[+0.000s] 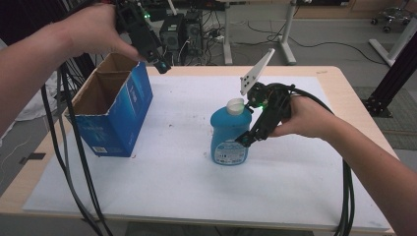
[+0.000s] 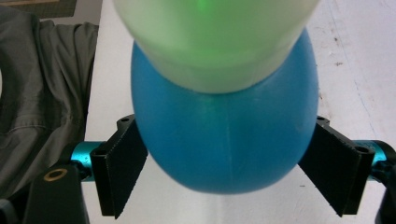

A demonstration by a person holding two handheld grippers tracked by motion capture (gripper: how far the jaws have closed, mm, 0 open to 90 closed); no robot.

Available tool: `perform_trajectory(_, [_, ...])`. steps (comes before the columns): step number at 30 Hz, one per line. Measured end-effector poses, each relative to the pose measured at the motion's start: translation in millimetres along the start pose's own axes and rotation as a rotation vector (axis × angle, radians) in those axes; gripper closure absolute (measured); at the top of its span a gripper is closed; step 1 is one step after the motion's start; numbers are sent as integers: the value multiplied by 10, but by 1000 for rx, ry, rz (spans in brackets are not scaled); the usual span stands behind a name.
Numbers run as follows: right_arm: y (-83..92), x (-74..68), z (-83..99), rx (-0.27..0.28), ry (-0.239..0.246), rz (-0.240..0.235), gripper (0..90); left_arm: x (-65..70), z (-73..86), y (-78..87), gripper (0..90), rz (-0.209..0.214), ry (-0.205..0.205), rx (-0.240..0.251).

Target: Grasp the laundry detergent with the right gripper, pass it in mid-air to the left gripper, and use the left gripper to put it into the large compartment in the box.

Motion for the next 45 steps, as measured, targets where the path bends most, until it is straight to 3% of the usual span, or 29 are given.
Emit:
perform_trajectory(28, [-70,-27,-21,-1,24,-2,193,4,1,-7,165,0,-3,-1])
perform_trajectory(30, [-66,-36,-19,-1,28,-10,271,5,1,-7,165,0,-3,-2])
perform_trajectory(45, [-55,-37,-22,11,49,-6,322,7,3,-17,165,3,-4,-2])
Point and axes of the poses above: each handheld gripper's, and its own axes: y roughly backward along the jaws, z roughly out of its underside, x roughly to its right, the point moved 10 cm from there along -y, roughly forward along the jaws, and after that the axes turned 1 degree about -x, right-handed, at the moved point
